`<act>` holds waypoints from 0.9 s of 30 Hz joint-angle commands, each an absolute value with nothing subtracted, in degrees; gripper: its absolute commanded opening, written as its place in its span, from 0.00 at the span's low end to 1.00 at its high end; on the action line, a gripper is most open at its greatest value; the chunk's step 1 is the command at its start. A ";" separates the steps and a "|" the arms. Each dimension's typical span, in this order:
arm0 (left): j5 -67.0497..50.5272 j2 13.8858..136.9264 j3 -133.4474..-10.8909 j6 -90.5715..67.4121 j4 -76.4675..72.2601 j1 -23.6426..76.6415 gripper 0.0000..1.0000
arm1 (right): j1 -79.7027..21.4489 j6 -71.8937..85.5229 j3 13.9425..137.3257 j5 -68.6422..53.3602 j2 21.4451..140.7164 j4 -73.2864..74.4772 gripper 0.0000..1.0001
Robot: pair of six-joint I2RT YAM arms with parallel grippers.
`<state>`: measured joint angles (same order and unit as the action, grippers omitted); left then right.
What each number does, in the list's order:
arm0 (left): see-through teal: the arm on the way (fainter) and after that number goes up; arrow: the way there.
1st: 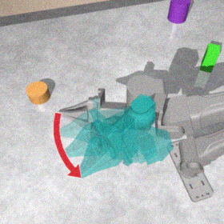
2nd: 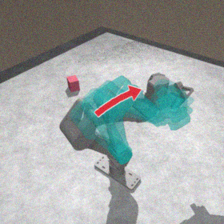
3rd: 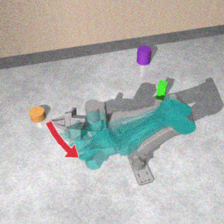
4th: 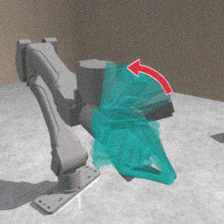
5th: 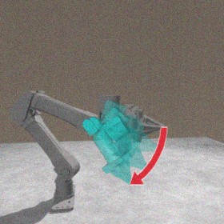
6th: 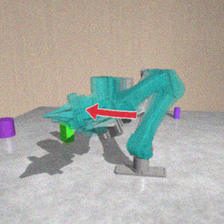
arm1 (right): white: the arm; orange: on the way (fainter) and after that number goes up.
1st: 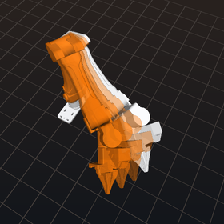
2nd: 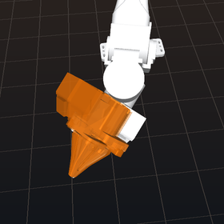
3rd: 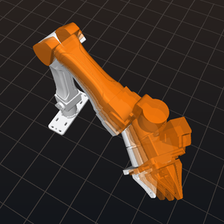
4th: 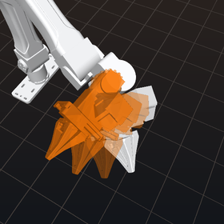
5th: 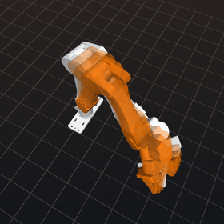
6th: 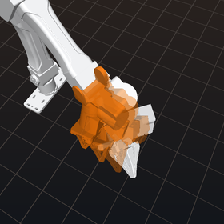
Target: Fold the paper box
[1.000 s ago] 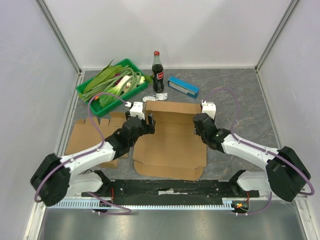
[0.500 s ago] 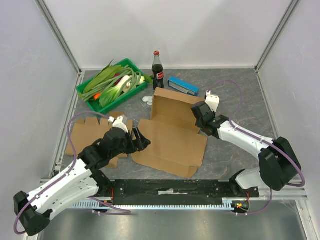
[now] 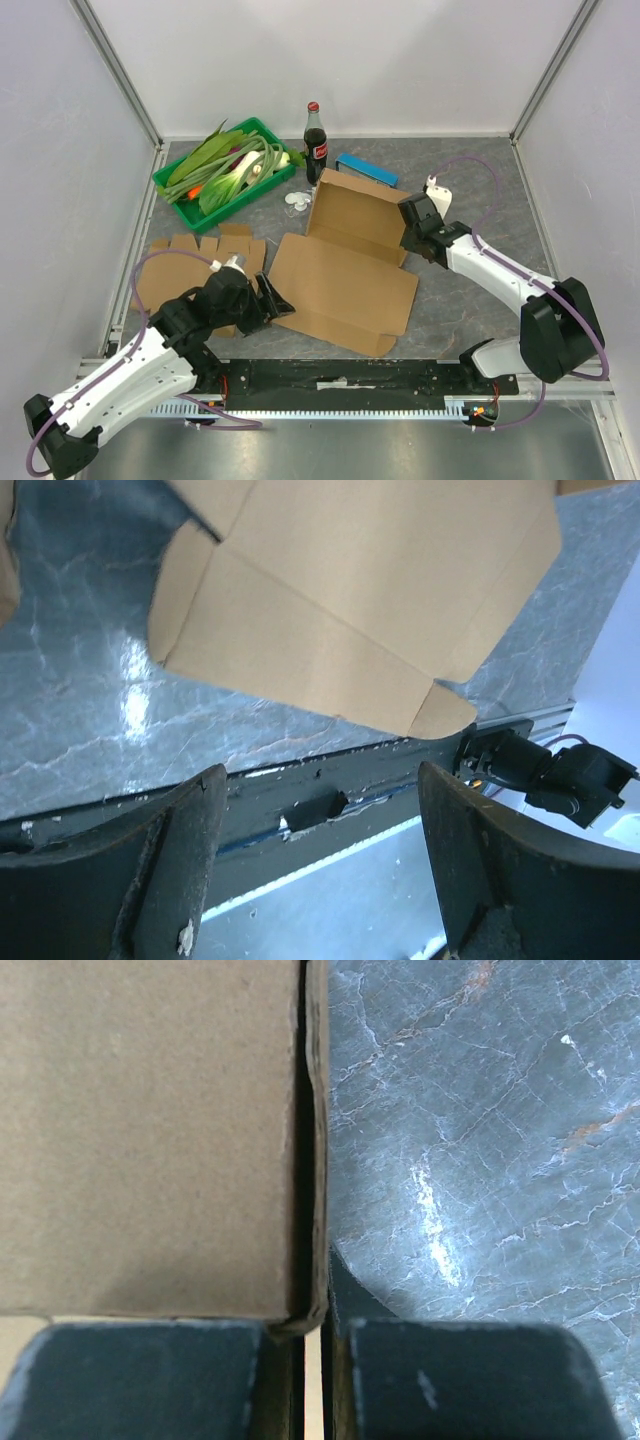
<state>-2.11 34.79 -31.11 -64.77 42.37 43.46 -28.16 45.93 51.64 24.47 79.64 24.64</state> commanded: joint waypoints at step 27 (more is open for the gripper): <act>9.49 35.96 -16.76 -69.63 9.99 50.71 0.02 | -24.08 40.02 55.98 10.91 77.44 28.21 0.28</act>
<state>3.38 38.54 -8.12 -78.28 5.13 47.51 -24.43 45.04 53.21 16.60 79.66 27.31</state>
